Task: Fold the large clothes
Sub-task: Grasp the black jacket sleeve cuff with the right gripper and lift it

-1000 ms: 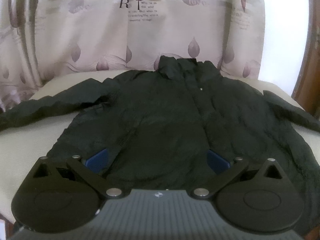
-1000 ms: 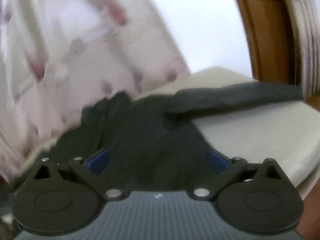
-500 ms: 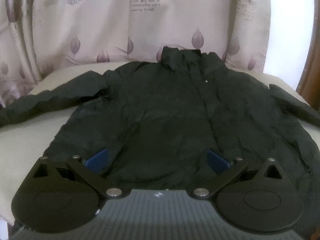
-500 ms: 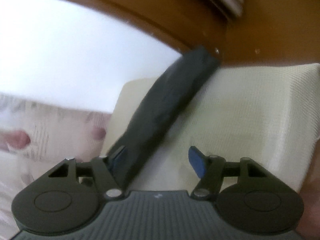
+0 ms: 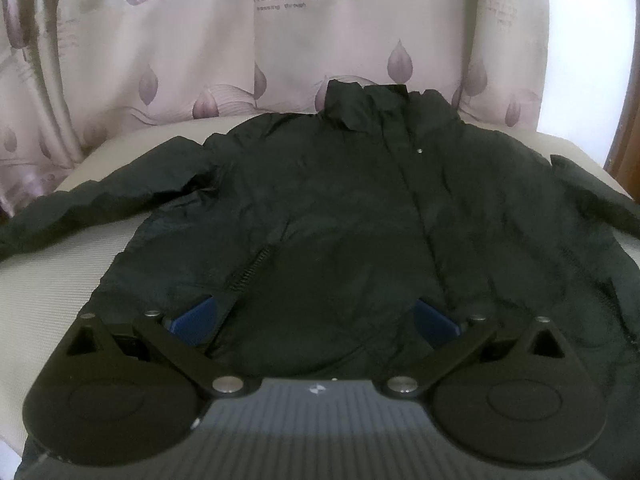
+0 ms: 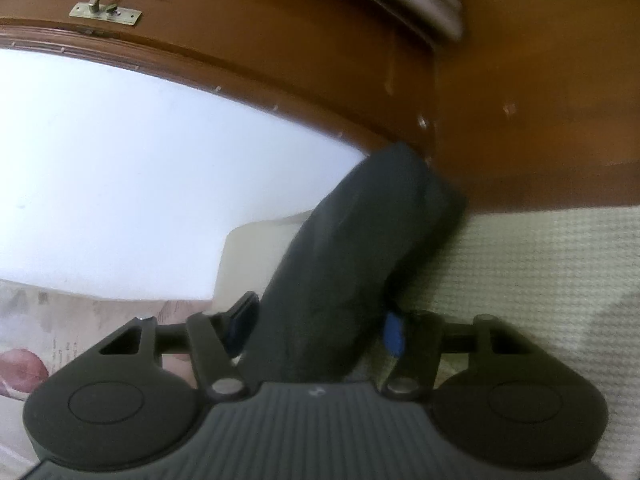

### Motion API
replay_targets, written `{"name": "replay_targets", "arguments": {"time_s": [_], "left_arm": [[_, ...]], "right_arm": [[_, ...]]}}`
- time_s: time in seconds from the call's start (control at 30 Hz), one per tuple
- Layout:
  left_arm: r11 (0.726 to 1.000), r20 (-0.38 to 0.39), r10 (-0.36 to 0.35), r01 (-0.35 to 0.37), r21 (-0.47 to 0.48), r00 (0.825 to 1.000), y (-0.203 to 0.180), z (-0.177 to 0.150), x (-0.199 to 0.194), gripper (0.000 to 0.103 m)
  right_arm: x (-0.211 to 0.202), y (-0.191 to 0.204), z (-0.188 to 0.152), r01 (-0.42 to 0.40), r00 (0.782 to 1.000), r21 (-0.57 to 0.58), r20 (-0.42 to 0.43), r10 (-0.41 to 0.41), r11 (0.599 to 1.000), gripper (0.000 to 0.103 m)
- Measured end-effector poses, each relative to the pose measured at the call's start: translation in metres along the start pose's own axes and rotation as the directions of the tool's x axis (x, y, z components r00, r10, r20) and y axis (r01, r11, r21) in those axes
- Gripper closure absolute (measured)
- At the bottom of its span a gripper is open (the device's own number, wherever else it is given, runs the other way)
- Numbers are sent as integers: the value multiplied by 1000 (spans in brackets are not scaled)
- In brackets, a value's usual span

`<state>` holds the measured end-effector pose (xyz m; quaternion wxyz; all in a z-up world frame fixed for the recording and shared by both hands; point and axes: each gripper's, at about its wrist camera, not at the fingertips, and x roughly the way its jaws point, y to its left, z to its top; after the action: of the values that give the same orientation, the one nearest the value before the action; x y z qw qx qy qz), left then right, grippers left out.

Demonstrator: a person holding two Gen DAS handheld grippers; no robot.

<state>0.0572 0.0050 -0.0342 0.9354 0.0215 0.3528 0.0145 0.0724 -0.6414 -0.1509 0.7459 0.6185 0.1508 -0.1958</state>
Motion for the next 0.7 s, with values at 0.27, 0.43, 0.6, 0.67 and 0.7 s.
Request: {"name": "replay_targets", "arguments": {"time_s": [0.27, 0.43, 0.6, 0.67, 0.7], "left_arm": [[1000, -13, 5, -5, -5, 1000, 7, -1, 6, 0], [999, -9, 6, -7, -33, 1000, 24, 0, 2, 0], [998, 14, 1, -1, -68, 1000, 42, 3, -9, 0], [997, 29, -1, 4, -81, 1000, 49, 3, -15, 0], [997, 33, -3, 6, -83, 999, 52, 3, -17, 0]], "right_arm": [[13, 13, 2, 124, 992, -108, -16, -127, 986, 96], [-1, 77, -26, -7, 999, -275, 43, 20, 961, 98], [-15, 183, -96, -361, 932, -345, -95, 350, 866, 98], [-15, 226, -135, -485, 874, -363, -171, 454, 796, 98], [-13, 245, -155, -539, 842, -356, -214, 495, 763, 98]]}}
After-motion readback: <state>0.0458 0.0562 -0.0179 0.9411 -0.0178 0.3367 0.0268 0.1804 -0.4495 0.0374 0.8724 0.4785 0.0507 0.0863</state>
